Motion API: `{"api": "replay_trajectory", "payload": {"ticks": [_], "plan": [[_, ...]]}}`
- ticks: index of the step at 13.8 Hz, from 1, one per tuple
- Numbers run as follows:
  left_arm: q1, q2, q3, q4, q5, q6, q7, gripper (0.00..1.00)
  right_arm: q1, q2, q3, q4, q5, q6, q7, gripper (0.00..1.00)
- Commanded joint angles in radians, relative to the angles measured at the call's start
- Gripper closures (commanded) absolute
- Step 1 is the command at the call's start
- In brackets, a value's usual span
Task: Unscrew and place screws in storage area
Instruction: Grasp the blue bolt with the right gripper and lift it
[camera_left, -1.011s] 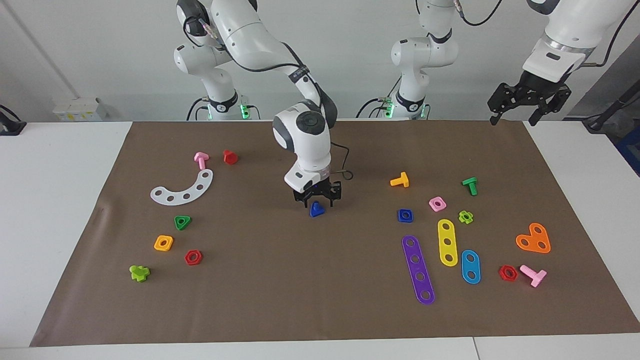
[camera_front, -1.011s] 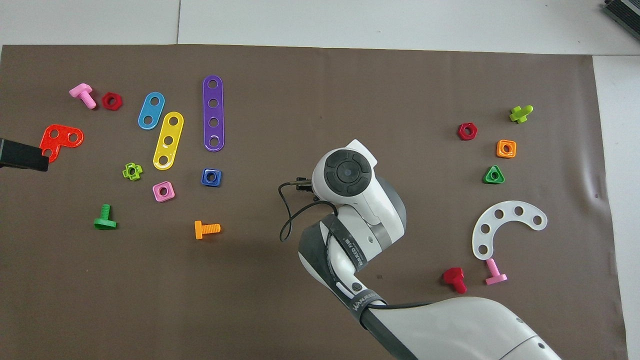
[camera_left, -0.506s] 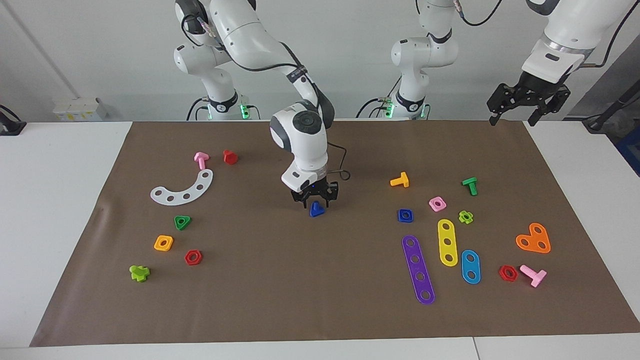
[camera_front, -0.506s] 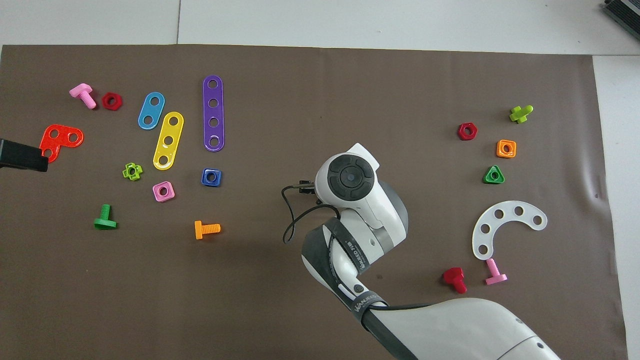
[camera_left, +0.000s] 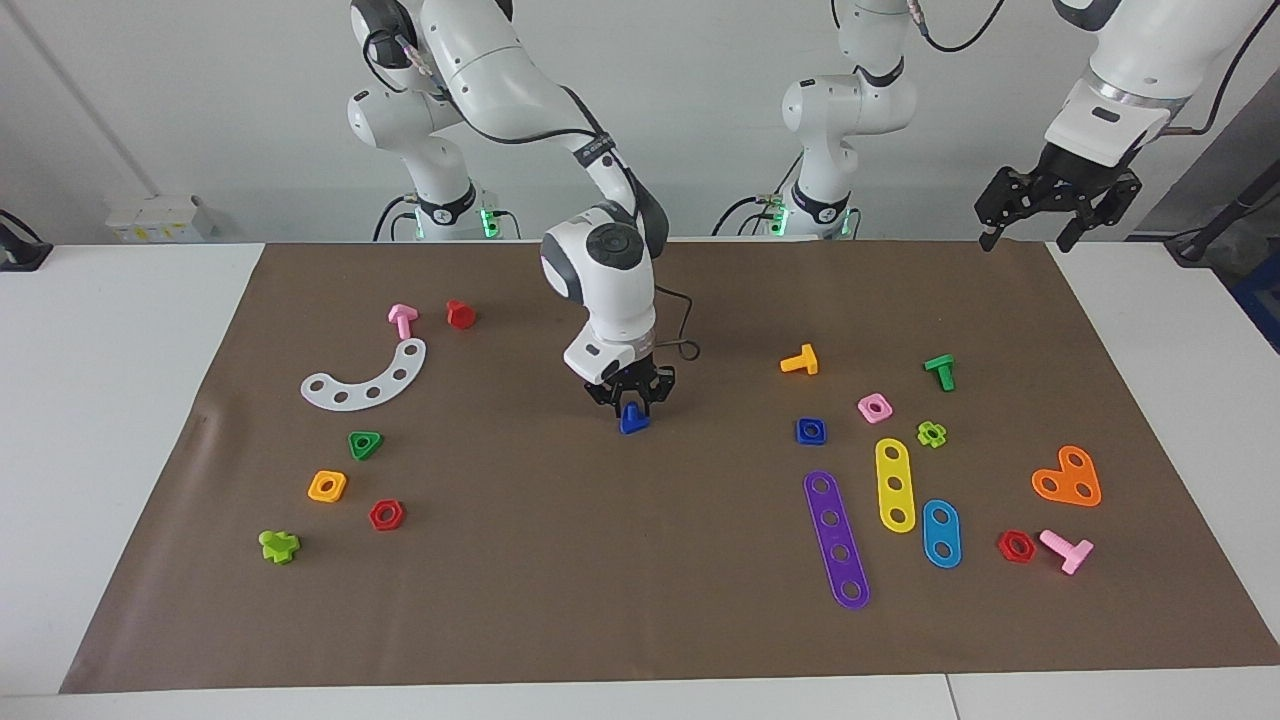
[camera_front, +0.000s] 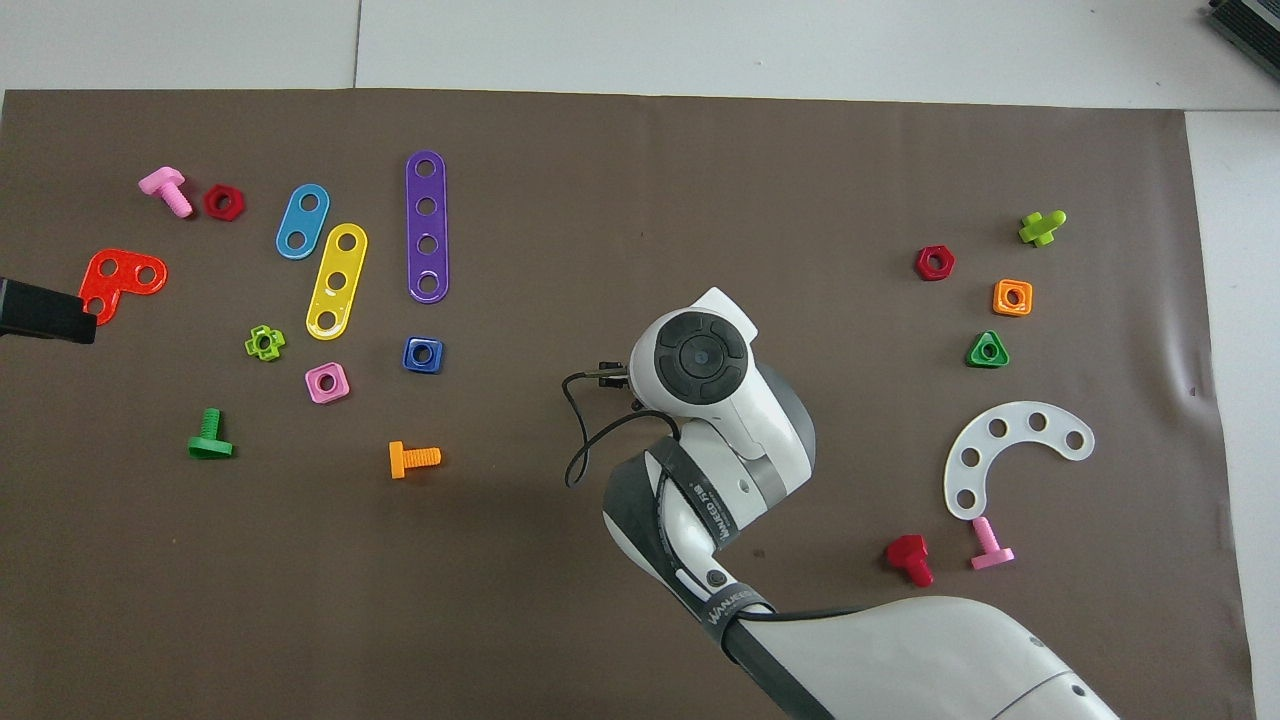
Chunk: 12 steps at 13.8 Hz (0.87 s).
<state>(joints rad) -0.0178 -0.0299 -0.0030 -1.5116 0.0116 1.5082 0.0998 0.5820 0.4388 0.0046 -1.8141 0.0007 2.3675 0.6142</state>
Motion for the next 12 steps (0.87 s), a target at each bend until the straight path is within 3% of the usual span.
{"api": "replay_trajectory", "payload": {"ticks": [1,8,9,11,12], "plan": [[0.015,-0.028,-0.008,-0.029,0.002,-0.008,0.006,0.0,-0.007,-0.022,0.003,-0.047,-0.016,0.065,-0.011,0.53],[0.015,-0.028,-0.008,-0.029,0.002,-0.008,0.006,0.0,-0.005,-0.023,0.002,-0.054,-0.016,0.072,-0.01,0.57],[0.015,-0.028,-0.009,-0.029,0.002,-0.008,0.006,0.0,-0.005,-0.023,0.002,-0.054,-0.016,0.07,-0.01,0.62],[0.015,-0.028,-0.009,-0.027,0.002,-0.008,0.006,0.0,-0.005,-0.023,0.002,-0.053,-0.018,0.067,-0.005,1.0],[0.015,-0.028,-0.008,-0.029,0.002,-0.008,0.006,0.0,-0.005,-0.025,0.0,-0.053,-0.018,0.064,-0.001,1.0]]}}
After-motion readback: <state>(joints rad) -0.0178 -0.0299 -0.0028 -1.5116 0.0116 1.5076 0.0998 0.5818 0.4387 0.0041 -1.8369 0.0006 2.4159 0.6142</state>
